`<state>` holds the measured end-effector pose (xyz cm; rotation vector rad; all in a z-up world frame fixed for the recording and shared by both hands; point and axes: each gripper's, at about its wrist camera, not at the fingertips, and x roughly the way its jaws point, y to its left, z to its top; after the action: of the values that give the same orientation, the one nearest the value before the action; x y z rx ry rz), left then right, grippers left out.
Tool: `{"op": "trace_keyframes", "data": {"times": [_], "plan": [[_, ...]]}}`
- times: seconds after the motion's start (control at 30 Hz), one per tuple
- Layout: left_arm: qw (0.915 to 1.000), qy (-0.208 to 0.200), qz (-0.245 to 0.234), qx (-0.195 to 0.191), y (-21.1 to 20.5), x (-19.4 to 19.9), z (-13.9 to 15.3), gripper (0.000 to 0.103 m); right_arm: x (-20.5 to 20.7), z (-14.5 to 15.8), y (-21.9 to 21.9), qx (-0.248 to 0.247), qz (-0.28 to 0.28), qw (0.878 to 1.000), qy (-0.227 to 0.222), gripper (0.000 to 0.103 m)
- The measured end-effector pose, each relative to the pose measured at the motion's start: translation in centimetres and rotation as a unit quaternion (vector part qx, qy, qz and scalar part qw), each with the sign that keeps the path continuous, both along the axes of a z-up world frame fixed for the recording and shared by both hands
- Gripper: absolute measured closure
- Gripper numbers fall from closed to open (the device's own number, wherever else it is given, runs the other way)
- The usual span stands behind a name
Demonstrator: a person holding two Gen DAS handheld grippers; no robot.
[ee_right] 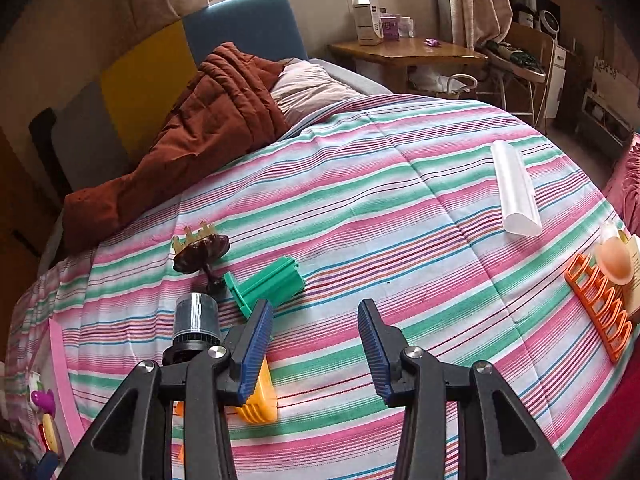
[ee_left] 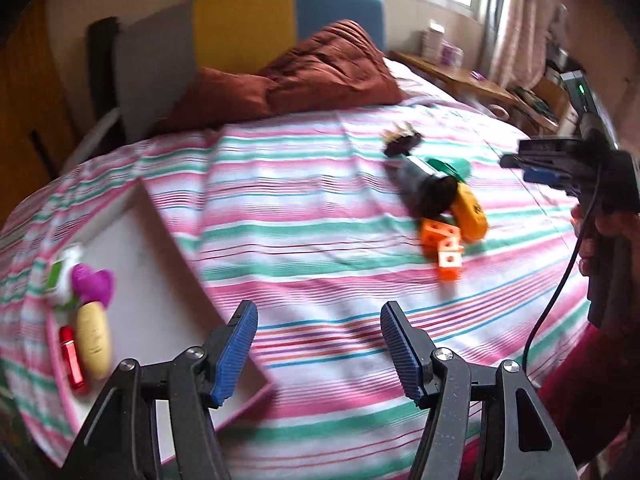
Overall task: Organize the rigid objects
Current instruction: 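Move the left tool to the orange linked cubes and close on them, then close the right gripper on the yellow rectangular toy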
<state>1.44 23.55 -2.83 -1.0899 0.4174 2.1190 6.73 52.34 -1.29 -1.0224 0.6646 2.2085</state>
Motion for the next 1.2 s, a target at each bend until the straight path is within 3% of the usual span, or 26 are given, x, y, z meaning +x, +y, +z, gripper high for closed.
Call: {"op": "trace_keyframes", "data": {"times": [0.2,0.33,0.6,0.7,0.73,0.9,1.2], "plan": [[0.9976,-0.041,-0.055,0.007,5.8,0.6,-1.7,0.042,-0.9,-0.6,-0.9,0.003,0.022,1.0,-0.022,0.059],[0.9939,-0.066,-0.086,0.02,8.9,0.9,-2.4,0.05,-1.0,-0.9,-0.6,-0.011,0.019,0.999,-0.024,0.058],[0.9926,-0.089,-0.083,0.0,13.1,-0.4,-4.9,0.056,-1.4,-1.2,-0.7,-0.018,0.024,0.999,-0.027,0.058],[0.9944,-0.069,-0.079,-0.01,13.5,-0.6,-5.7,0.069,-1.8,-1.4,-0.8,-0.022,0.033,0.999,-0.029,0.058],[0.9944,-0.064,-0.083,-0.01,13.4,-0.5,-5.8,0.068,-1.9,-1.5,-0.9,-0.024,0.038,0.999,-0.027,0.058],[0.9944,-0.064,-0.082,0.018,11.7,-1.2,-5.9,0.083,-2.9,-1.6,-2.3,-0.019,0.079,0.996,-0.027,0.058],[0.9953,-0.055,-0.076,0.023,8.3,0.2,-5.7,0.083,-3.9,-3.1,-3.6,-0.036,0.125,0.989,-0.065,0.059]]}}
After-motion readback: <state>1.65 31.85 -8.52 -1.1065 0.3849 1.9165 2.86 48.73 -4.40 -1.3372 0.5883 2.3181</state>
